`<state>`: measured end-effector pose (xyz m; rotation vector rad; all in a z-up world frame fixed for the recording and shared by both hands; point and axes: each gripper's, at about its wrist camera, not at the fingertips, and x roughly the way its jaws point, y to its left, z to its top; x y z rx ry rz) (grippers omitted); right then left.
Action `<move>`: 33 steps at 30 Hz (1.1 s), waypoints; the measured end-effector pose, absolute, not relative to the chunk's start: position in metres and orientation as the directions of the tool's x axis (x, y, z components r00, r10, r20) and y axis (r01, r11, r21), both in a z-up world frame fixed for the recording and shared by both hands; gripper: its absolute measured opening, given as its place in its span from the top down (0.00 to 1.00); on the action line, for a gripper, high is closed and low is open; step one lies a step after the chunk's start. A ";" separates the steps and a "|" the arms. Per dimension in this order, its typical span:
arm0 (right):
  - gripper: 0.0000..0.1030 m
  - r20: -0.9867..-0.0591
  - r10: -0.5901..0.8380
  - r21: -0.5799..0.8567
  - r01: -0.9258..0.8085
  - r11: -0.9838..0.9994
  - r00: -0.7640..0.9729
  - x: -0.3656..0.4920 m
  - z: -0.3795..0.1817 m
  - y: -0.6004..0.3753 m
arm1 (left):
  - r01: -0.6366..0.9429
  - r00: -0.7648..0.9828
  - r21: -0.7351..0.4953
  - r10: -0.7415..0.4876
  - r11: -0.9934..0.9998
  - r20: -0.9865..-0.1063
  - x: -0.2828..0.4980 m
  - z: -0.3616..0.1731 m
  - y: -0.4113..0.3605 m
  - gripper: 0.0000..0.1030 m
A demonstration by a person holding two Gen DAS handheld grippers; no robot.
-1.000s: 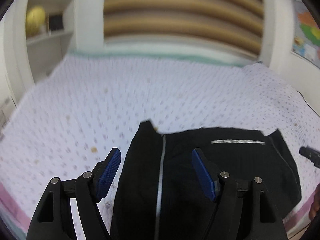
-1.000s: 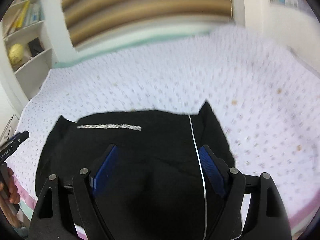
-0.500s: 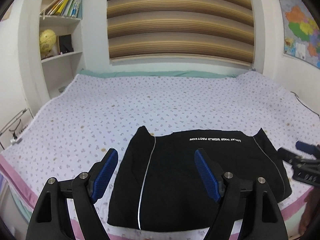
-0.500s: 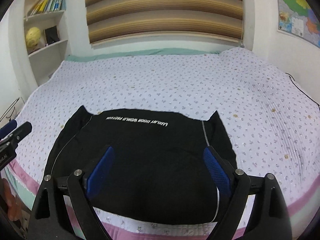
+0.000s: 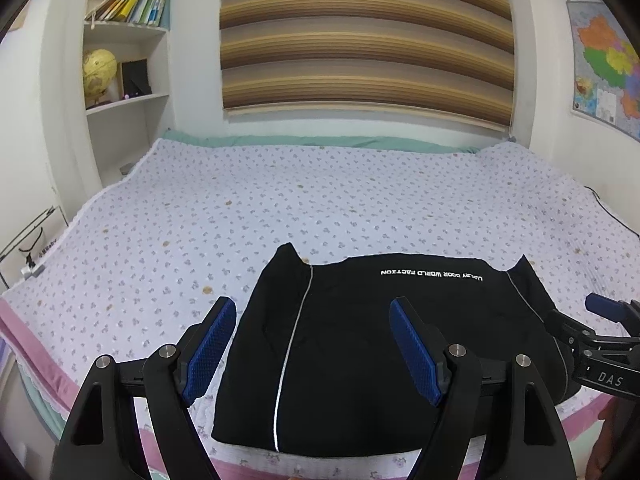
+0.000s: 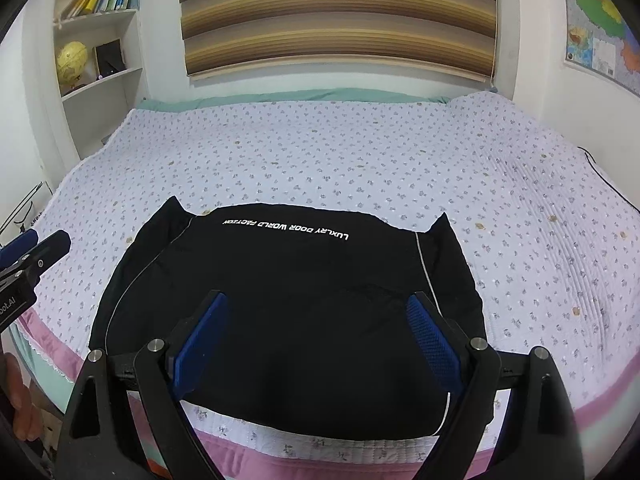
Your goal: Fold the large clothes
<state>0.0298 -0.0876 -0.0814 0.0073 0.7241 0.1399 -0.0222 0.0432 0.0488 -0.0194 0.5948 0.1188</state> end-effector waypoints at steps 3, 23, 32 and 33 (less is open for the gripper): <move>0.10 -0.664 0.128 0.057 -0.120 0.991 0.737 0.030 -0.083 -0.087 | -0.114 0.819 0.024 0.108 0.993 -0.563 -0.021 0.047 0.041 0.23; 0.10 -0.678 0.135 0.071 -0.119 0.990 0.722 0.032 -0.087 -0.095 | -0.099 0.800 0.050 0.110 0.994 -0.590 -0.016 0.038 0.033 0.23; 0.10 -0.684 0.143 0.074 -0.126 0.989 0.715 0.033 -0.090 -0.103 | -0.089 0.796 0.070 0.113 0.994 -0.595 -0.016 0.036 0.025 0.23; 0.10 -0.685 0.142 0.075 -0.126 0.989 0.714 0.033 -0.091 -0.103 | -0.088 0.795 0.071 0.113 0.994 -0.596 -0.015 0.036 0.025 0.23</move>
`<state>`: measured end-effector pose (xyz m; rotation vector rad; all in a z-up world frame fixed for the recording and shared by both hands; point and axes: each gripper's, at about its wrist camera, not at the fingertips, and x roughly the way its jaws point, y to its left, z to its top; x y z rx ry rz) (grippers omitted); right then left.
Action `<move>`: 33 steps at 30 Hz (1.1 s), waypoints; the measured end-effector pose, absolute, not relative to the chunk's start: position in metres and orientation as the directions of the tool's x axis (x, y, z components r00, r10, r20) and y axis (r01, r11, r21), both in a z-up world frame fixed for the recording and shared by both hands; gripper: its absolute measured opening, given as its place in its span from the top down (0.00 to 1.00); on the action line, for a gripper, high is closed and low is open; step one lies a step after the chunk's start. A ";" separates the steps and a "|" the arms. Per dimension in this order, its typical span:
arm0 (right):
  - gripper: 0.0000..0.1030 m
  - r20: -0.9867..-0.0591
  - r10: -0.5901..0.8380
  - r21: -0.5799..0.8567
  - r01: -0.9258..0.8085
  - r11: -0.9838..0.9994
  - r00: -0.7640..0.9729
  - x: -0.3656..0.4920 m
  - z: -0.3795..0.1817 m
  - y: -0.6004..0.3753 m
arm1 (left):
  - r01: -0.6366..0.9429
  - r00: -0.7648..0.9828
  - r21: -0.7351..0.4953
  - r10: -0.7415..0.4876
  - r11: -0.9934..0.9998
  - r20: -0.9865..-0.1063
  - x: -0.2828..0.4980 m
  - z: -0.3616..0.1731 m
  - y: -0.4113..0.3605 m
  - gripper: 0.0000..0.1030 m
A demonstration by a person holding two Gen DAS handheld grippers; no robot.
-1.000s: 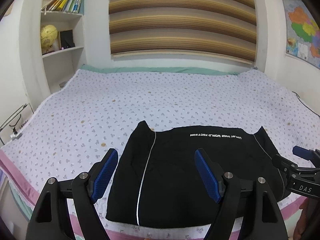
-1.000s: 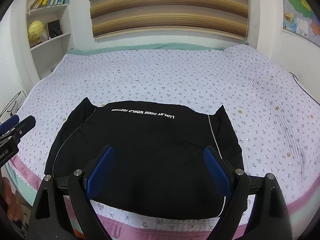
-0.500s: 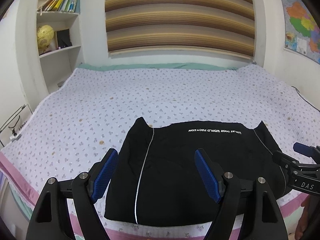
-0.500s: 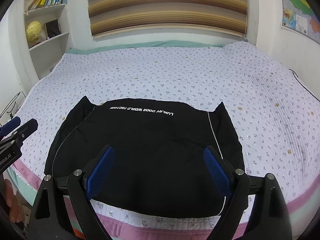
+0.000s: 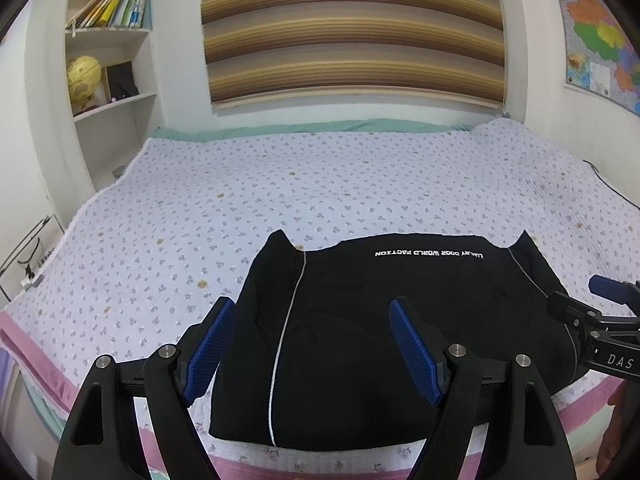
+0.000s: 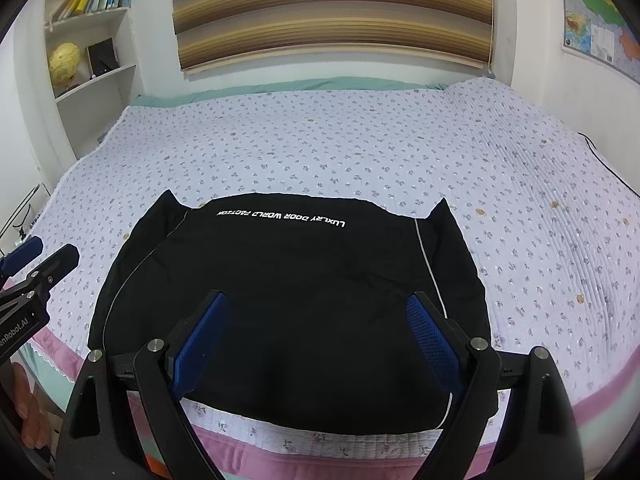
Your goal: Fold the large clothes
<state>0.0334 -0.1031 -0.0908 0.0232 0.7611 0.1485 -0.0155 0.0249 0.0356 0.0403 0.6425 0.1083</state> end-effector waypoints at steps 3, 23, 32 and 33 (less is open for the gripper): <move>0.10 -0.689 0.143 0.073 -0.128 0.989 0.711 0.034 -0.091 -0.104 | -0.082 0.791 0.073 0.109 0.994 -0.602 -0.015 0.034 0.024 0.23; 0.10 -0.702 0.145 0.071 -0.135 0.988 0.697 0.038 -0.096 -0.102 | -0.082 0.769 0.072 0.109 0.994 -0.630 -0.011 0.024 0.023 0.22; 0.10 -0.717 0.150 0.086 -0.127 0.988 0.681 0.042 -0.102 -0.104 | -0.078 0.765 0.081 0.112 0.994 -0.634 -0.009 0.022 0.021 0.23; 0.10 -0.716 0.150 0.087 -0.126 0.988 0.682 0.042 -0.102 -0.105 | -0.080 0.764 0.082 0.114 0.993 -0.635 -0.008 0.021 0.020 0.23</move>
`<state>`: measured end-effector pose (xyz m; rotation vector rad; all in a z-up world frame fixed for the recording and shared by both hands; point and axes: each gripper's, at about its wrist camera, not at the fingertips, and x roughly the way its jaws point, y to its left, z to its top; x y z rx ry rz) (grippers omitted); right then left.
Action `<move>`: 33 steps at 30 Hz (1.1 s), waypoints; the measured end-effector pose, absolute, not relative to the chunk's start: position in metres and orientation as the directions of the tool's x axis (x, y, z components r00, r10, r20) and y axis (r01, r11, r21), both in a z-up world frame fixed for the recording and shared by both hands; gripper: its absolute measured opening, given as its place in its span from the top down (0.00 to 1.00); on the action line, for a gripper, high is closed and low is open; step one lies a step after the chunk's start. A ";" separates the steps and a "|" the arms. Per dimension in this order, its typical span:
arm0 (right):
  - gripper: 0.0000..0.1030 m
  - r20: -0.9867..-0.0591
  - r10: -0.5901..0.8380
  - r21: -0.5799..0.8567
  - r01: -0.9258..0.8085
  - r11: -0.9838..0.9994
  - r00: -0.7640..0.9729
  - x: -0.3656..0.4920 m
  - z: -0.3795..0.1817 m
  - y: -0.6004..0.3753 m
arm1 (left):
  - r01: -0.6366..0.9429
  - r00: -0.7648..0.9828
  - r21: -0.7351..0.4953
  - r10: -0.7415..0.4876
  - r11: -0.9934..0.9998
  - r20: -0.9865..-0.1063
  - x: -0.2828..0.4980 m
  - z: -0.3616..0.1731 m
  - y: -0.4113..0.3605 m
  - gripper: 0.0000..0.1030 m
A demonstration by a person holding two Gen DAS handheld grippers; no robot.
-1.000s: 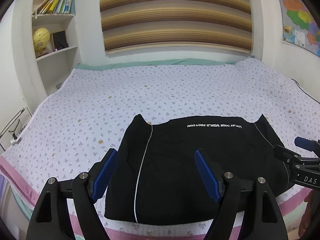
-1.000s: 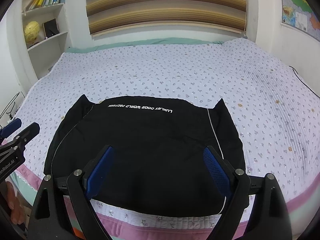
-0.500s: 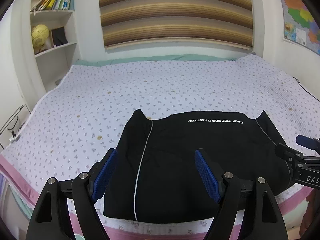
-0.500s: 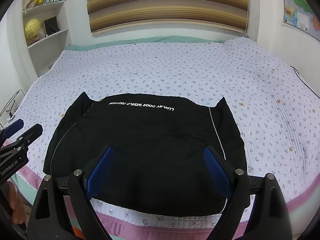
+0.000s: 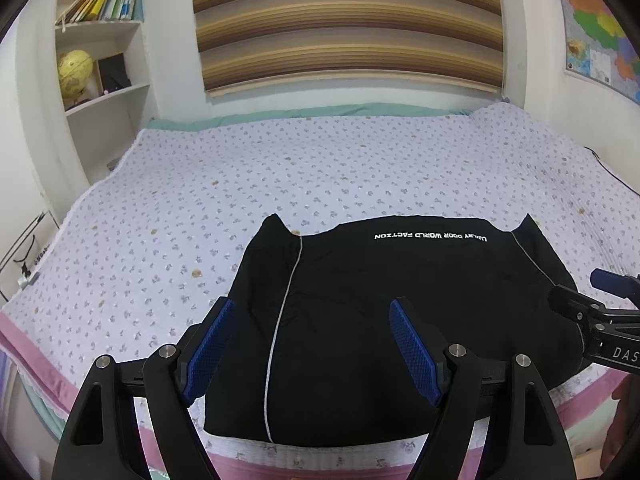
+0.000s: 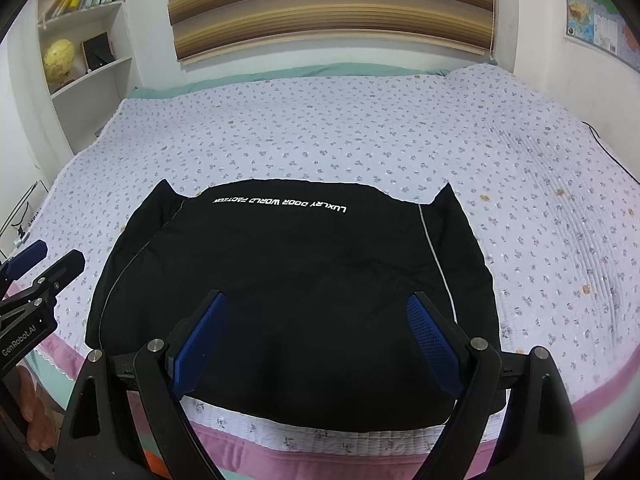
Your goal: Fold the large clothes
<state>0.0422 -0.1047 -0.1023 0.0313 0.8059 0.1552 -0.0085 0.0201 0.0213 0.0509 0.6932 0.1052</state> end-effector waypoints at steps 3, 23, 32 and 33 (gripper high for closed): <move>0.10 -0.717 0.149 0.085 -0.128 0.988 0.681 0.043 -0.103 -0.104 | -0.080 0.761 0.083 0.115 0.993 -0.638 -0.007 0.020 0.019 0.23; 0.10 -0.731 0.150 0.082 -0.133 0.988 0.666 0.048 -0.109 -0.105 | -0.079 0.754 0.092 0.120 0.993 -0.646 -0.004 0.015 0.021 0.23; 0.10 -0.735 0.151 0.077 -0.139 0.987 0.662 0.048 -0.111 -0.105 | -0.093 0.798 0.131 0.153 0.987 -0.583 -0.012 0.020 0.018 0.23; 0.10 -0.735 0.150 0.076 -0.140 0.987 0.661 0.048 -0.111 -0.105 | -0.097 0.802 0.137 0.158 0.986 -0.576 -0.013 0.021 0.018 0.23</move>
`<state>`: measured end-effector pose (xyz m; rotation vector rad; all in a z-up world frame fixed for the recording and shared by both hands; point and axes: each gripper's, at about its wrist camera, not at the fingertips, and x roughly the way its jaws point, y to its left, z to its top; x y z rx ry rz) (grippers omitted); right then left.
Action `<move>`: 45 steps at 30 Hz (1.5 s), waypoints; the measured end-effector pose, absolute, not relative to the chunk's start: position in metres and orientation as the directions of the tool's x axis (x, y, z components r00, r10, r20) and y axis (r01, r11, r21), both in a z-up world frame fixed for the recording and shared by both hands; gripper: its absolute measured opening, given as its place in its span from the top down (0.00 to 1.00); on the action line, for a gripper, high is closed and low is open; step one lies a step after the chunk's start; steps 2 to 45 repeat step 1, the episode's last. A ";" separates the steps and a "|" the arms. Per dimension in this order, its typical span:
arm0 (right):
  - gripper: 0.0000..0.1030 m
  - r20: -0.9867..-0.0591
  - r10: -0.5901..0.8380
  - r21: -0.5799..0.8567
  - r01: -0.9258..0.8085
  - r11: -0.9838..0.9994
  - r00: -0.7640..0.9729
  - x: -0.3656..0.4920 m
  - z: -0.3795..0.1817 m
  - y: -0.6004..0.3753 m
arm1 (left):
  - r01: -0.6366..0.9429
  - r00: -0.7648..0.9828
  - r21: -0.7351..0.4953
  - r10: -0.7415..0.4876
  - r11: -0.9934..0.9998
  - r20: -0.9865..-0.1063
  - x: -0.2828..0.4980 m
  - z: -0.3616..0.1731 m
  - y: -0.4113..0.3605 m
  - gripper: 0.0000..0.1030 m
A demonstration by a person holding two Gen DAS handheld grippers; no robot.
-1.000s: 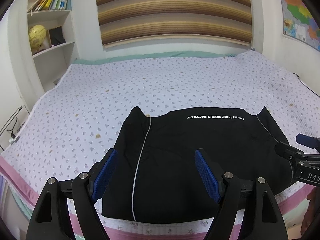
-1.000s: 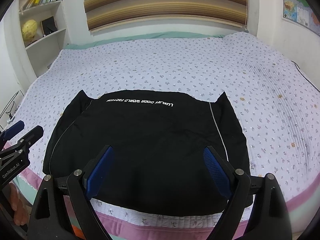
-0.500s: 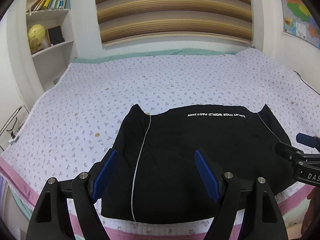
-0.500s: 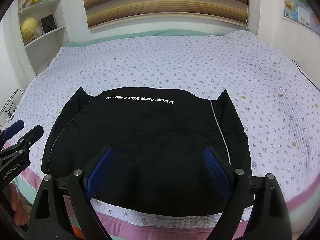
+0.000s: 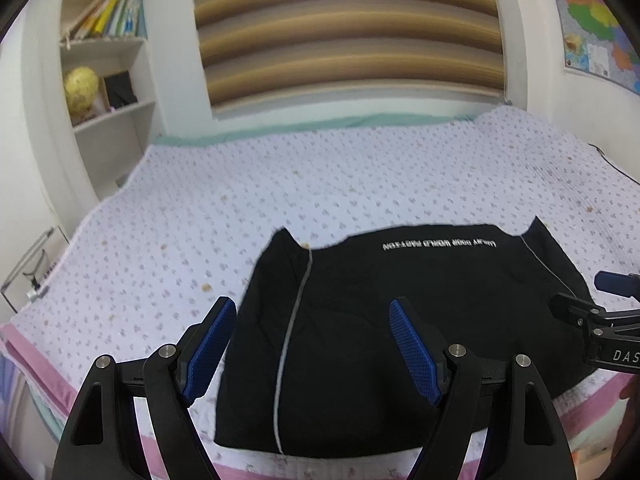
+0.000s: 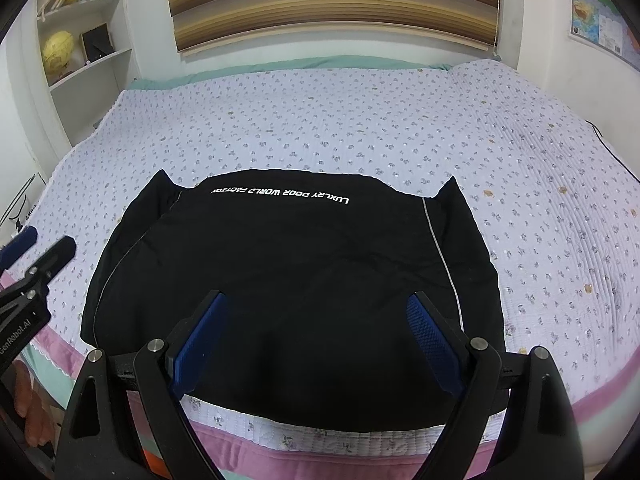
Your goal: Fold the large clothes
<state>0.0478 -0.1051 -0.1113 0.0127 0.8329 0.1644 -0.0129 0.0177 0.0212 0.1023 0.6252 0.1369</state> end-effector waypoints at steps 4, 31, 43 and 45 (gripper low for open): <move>0.10 -0.736 0.150 0.075 -0.141 0.987 0.660 0.048 -0.111 -0.105 | -0.092 0.802 0.137 0.155 0.986 -0.578 -0.013 0.022 0.018 0.23; 0.10 -0.736 0.150 0.075 -0.141 0.987 0.660 0.048 -0.111 -0.105 | -0.092 0.802 0.137 0.155 0.986 -0.578 -0.013 0.022 0.018 0.23; 0.10 -0.736 0.150 0.075 -0.141 0.987 0.660 0.048 -0.111 -0.105 | -0.092 0.802 0.137 0.155 0.986 -0.578 -0.013 0.022 0.018 0.23; 0.10 -0.736 0.150 0.075 -0.141 0.987 0.660 0.048 -0.111 -0.105 | -0.092 0.802 0.137 0.155 0.986 -0.578 -0.013 0.022 0.018 0.23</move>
